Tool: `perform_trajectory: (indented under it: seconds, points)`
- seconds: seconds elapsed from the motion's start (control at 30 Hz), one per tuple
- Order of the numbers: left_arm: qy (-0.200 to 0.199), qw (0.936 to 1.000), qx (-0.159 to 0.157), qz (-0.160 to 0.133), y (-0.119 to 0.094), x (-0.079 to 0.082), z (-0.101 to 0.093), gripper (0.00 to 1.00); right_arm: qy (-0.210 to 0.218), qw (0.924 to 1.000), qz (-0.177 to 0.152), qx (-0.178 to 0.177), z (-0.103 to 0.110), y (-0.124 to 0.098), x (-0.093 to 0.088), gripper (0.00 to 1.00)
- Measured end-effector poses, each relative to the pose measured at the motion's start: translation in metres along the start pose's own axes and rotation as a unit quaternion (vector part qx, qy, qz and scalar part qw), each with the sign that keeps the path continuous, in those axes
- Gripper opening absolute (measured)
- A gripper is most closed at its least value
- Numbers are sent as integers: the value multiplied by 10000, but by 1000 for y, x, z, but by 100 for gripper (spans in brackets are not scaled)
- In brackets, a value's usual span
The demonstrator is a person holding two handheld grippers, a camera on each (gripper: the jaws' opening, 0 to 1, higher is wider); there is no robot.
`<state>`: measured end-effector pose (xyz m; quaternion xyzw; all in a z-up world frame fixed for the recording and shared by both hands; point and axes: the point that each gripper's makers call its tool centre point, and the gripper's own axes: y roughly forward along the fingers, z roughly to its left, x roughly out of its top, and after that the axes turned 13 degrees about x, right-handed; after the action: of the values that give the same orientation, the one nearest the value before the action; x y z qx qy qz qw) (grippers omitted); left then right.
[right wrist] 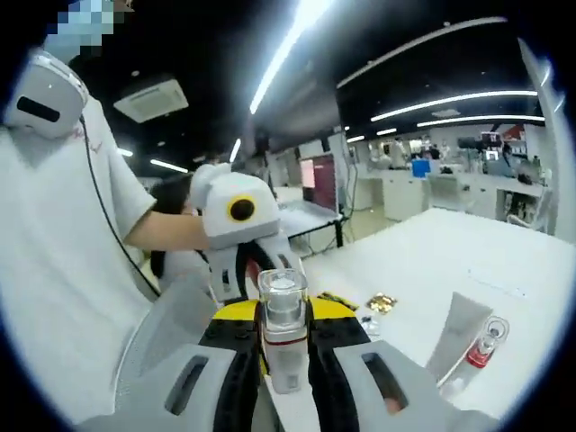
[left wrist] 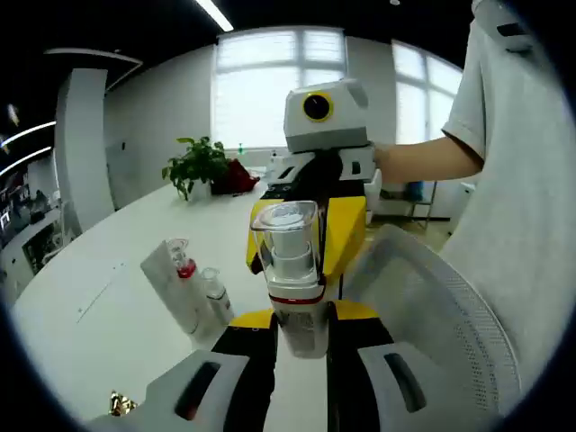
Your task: Arrange the skincare products in the storage area until every visible bottle or jar stands upright without overlapping.
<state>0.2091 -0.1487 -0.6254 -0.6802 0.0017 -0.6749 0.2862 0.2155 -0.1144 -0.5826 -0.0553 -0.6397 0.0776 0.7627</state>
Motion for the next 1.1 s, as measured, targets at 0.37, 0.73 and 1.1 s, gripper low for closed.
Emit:
perform_trajectory:
  seconds: [0.37, 0.73, 1.1]
  points:
    - [71, 9983, 284, 498, 27, -31, 12, 24, 125, 9993, 334, -144, -18, -5, -36, 19]
    - [440, 9954, 679, 516, 54, -48, 29, 24, 258, 9980, 524, -261, -43, -14, -63, 21]
    - [634, 9935, 766, 560, 94, -75, 39, 24, 557, 9946, 438, -754, -74, -28, -82, 36]
